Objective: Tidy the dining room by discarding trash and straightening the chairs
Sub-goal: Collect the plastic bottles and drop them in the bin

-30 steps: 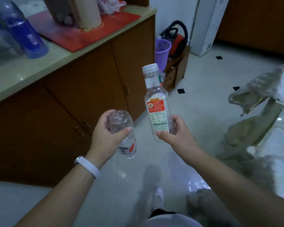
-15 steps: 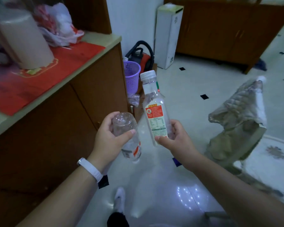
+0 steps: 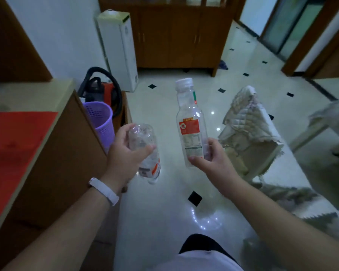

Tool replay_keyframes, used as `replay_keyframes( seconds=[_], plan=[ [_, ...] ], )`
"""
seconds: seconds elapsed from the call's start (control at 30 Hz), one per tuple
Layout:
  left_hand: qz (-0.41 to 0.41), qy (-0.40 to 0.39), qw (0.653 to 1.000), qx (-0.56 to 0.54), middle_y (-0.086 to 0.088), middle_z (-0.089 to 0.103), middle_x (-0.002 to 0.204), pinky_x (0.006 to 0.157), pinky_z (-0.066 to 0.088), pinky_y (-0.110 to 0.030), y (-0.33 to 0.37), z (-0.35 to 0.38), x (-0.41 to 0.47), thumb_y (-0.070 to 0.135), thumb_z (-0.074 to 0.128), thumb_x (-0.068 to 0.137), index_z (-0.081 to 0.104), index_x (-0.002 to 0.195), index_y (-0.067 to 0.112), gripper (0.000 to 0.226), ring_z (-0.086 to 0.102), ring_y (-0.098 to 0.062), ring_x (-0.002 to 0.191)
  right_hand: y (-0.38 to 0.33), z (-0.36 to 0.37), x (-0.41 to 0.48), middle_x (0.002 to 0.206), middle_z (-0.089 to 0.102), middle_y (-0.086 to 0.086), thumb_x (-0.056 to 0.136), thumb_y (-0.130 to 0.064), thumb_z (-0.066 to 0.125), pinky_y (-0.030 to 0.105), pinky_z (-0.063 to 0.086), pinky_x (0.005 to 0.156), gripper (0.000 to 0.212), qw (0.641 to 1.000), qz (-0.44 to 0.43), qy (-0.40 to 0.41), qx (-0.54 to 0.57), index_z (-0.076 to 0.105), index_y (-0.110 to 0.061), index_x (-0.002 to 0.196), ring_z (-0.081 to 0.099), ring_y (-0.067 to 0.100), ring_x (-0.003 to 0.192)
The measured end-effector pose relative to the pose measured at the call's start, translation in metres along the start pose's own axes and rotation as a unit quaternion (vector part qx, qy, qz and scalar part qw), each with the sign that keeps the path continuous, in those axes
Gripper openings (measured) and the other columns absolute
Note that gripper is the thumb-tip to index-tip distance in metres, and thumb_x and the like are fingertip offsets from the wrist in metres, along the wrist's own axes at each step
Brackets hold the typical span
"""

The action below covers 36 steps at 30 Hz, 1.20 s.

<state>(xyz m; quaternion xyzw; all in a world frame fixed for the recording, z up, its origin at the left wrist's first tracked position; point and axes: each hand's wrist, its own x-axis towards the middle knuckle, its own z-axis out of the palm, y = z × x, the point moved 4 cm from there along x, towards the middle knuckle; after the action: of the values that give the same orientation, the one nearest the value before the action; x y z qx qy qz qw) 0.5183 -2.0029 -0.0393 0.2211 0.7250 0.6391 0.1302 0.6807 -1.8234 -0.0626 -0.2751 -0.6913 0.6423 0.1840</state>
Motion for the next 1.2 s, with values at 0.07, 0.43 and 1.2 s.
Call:
replay_keyframes(
  seconds=[0.07, 0.43, 1.2],
  plan=[
    [0.009, -0.019, 1.000, -0.016, -0.009, 0.063, 0.122, 0.094, 0.054, -0.032, 0.001, 0.011, 0.029, 0.007, 0.087, 0.068, 0.051, 0.130, 0.007, 0.072, 0.063, -0.015, 0.107, -0.001, -0.008, 0.020, 0.103, 0.070, 0.004, 0.063, -0.031, 0.080, 0.029, 0.054, 0.076, 0.061, 0.999, 0.003, 0.035, 0.012, 0.052, -0.017, 0.116, 0.069, 0.017, 0.094],
    [-0.016, -0.057, 0.998, 0.027, -0.003, 0.065, 0.121, 0.097, 0.053, -0.040, -0.023, 0.097, 0.200, 0.018, 0.085, 0.064, 0.053, 0.128, 0.014, 0.072, 0.064, -0.016, 0.110, 0.023, -0.065, 0.207, 0.106, 0.070, -0.001, 0.070, -0.029, 0.078, 0.031, 0.054, 0.082, 0.055, 0.995, 0.014, 0.091, 0.036, 0.052, -0.022, 0.118, 0.069, 0.014, 0.096],
    [0.003, -0.207, 0.978, -0.003, 0.012, 0.065, 0.114, 0.085, 0.053, -0.020, -0.033, 0.340, 0.588, 0.009, 0.085, 0.072, 0.054, 0.120, 0.029, 0.061, 0.065, -0.004, 0.103, 0.004, -0.222, 0.564, 0.104, 0.069, -0.006, 0.082, -0.023, 0.076, 0.017, 0.051, 0.075, 0.043, 0.976, 0.067, 0.205, -0.013, 0.051, -0.025, 0.117, 0.066, 0.002, 0.089]
  ],
)
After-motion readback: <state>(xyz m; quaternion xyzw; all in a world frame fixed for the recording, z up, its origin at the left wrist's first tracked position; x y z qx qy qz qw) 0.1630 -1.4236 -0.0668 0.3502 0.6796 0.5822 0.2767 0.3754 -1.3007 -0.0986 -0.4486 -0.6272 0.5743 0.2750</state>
